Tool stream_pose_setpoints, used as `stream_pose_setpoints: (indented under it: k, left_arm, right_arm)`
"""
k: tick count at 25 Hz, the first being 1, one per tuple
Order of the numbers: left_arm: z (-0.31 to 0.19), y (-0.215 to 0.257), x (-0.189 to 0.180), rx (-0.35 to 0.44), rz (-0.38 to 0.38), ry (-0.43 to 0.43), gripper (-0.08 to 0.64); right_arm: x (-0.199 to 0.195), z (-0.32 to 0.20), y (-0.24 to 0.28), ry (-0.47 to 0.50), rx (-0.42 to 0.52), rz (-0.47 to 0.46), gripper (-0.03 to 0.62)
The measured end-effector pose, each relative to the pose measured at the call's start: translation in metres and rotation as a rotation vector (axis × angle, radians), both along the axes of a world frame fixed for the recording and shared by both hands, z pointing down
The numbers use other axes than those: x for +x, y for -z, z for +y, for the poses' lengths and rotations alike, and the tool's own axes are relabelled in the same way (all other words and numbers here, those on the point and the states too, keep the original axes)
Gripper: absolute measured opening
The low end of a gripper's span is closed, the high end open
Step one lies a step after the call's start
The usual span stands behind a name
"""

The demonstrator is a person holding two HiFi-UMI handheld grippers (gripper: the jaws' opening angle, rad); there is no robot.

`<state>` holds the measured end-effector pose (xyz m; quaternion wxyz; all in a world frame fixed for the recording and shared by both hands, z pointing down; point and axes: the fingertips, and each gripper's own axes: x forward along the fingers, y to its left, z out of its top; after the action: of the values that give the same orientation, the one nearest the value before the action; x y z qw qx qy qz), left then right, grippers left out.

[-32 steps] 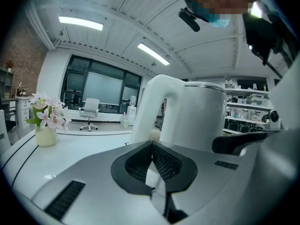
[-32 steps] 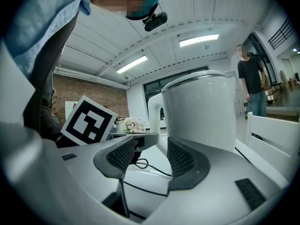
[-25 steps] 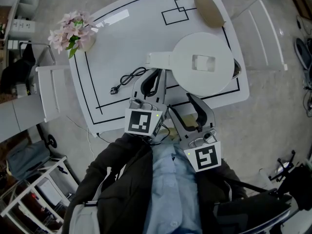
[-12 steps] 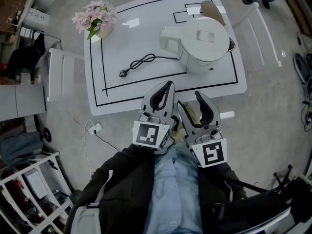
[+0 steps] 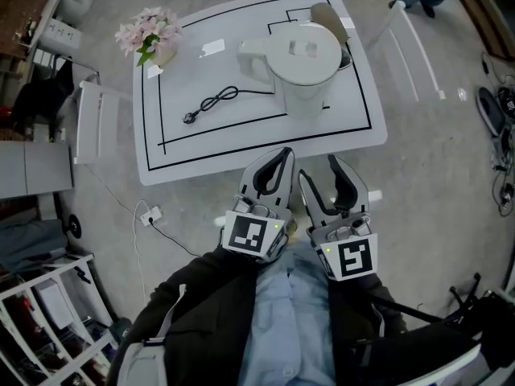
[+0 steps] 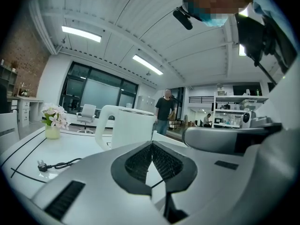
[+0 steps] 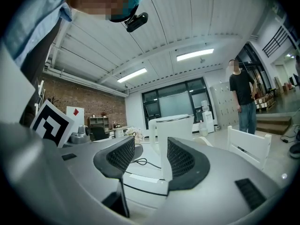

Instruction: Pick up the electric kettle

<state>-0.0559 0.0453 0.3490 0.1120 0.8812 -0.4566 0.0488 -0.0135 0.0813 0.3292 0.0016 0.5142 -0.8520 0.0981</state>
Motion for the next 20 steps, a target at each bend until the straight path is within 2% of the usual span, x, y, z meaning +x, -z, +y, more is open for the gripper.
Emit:
stream_pose_setpoints:
  k: [4, 8, 11, 20]
  left_arm:
    - [0.001, -0.003, 0.038, -0.016, -0.02, 0.026, 0.005]
    - [-0.004, -0.004, 0.08, -0.011, 0.02, 0.096, 0.005]
    - [-0.003, -0.003, 0.104, -0.024, 0.023, 0.151, 0.005]
    - [-0.027, 0.011, 0.138, 0.039, -0.004, 0.366, 0.005]
  right_arm:
    - [0.04, 0.002, -0.001, 0.017, 0.005, -0.003, 0.226]
    - [0.084, -0.005, 0.001, 0.068, 0.013, 0.009, 0.227]
    - [0.109, -0.01, 0.007, 0.121, 0.028, 0.005, 0.227]
    - [0.155, -0.04, 0.018, 0.316, 0.071, 0.007, 0.225]
